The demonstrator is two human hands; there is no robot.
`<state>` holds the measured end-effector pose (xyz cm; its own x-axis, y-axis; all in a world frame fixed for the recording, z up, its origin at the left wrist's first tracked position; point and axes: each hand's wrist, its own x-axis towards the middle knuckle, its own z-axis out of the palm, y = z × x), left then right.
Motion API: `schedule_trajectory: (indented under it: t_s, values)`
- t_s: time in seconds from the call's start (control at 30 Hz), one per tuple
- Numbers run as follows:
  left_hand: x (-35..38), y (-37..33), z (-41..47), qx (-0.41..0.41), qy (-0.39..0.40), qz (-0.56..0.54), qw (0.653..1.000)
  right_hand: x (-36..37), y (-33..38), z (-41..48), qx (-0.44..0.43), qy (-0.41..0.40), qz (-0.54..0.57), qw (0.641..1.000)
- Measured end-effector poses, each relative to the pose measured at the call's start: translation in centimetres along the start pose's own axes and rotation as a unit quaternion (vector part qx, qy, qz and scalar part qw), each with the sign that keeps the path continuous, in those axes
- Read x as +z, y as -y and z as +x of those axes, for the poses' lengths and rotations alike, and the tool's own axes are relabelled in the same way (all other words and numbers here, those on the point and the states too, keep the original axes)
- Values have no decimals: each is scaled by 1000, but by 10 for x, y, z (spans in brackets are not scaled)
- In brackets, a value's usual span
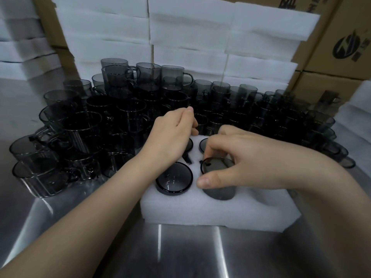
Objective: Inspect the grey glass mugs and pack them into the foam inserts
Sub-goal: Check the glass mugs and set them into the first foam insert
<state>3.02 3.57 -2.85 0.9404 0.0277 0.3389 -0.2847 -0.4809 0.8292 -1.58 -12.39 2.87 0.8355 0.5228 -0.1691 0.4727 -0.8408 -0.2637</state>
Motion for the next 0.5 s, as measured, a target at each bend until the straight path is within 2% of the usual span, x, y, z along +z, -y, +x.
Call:
schedule_trajectory:
  t_s: [0.13, 0.2, 0.3, 0.5]
  values:
    - [0, -2, -2, 6, 1, 5, 1000, 5, 6, 1, -7, -11, -60, 998]
    - [-1, -3, -3, 9, 2, 8, 1000, 10, 6, 1, -9, 9, -70, 997]
    - [0, -3, -3, 11, 5, 9, 1000, 13, 0, -1, 9, 26, -25, 999]
    - [1, -1, -3, 15, 11, 12, 1000, 16, -7, 6, -29, 39, -4, 999]
